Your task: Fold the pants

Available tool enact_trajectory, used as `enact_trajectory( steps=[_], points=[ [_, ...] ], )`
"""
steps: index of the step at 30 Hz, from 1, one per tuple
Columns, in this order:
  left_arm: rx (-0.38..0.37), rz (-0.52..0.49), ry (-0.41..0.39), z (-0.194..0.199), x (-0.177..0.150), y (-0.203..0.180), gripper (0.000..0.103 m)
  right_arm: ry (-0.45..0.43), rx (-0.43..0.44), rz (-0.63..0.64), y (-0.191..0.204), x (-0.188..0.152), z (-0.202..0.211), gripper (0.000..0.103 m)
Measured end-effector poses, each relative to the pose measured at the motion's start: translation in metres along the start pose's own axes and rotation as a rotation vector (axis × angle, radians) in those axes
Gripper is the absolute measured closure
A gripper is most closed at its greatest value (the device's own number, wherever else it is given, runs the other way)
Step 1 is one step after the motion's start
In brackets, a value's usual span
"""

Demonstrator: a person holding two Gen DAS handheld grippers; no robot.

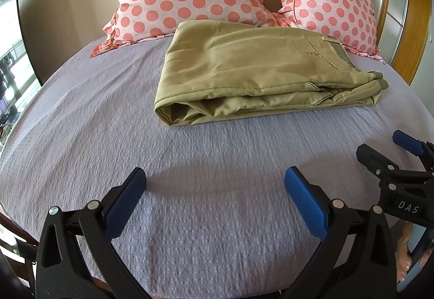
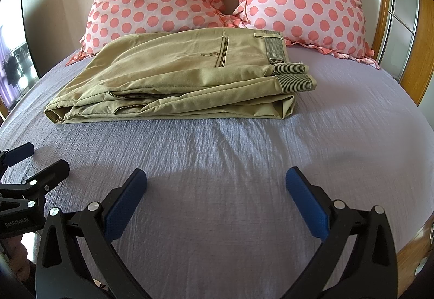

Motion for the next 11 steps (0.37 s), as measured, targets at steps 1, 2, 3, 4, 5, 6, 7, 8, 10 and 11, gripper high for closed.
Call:
enact_trajectory(
  steps=[1, 2, 3, 4, 5, 6, 7, 8, 10, 11],
  points=[
    [0.0, 0.0, -0.002, 0.0, 0.0003, -0.0001, 0.002, 0.0, 0.0, 0.0, 0.0, 0.0001, -0.0001, 0.001],
    [-0.001, -0.001, -0.003, -0.0002, 0.0001, -0.0002, 0.002, 0.0, 0.0, 0.0, -0.0001, 0.0, -0.0001, 0.001],
    [-0.001, -0.002, -0.005, -0.0005, -0.0002, 0.0, 0.002, 0.0, 0.0, 0.001, 0.0, 0.0, 0.0, 0.001],
    [-0.001, -0.002, -0.006, -0.0006, -0.0004, 0.0, 0.002, 0.0, 0.0, 0.001, -0.0001, 0.0001, -0.0001, 0.001],
    [-0.001, -0.001, -0.005, -0.0007, -0.0005, 0.0001, 0.002, 0.0, 0.0, 0.0, 0.0, 0.0, -0.0001, 0.001],
    [-0.001, -0.003, -0.003, -0.0009, -0.0008, 0.0, 0.002, 0.0, 0.0, 0.0, 0.0001, -0.0001, -0.0001, 0.001],
    [-0.001, -0.003, -0.004, -0.0009, -0.0009, -0.0001, 0.002, 0.0, 0.0, 0.0, 0.0, 0.0, -0.0002, 0.001],
    [-0.001, -0.003, -0.004, -0.0008, -0.0014, -0.0003, 0.002, 0.0, 0.0, 0.0, 0.0, -0.0001, -0.0002, 0.001],
    [0.0, -0.005, -0.007, -0.0008, -0.0018, -0.0004, 0.002, 0.0, 0.0, 0.001, 0.0, 0.0, -0.0002, 0.001],
    [0.0, -0.005, -0.006, -0.0007, -0.0014, -0.0001, 0.002, 0.001, 0.001, 0.001, 0.0, 0.0, -0.0003, 0.001]
  ],
)
Point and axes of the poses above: each gripper's, at about its wrist camera, not at the fingertips, and z roughly against the way its jaws point, y to its left, x to its top, the point moved 8 cm from there along -z, roughly the way its jaws point, and after that the axes turned 12 degrees about y, right-handed, at the moved point
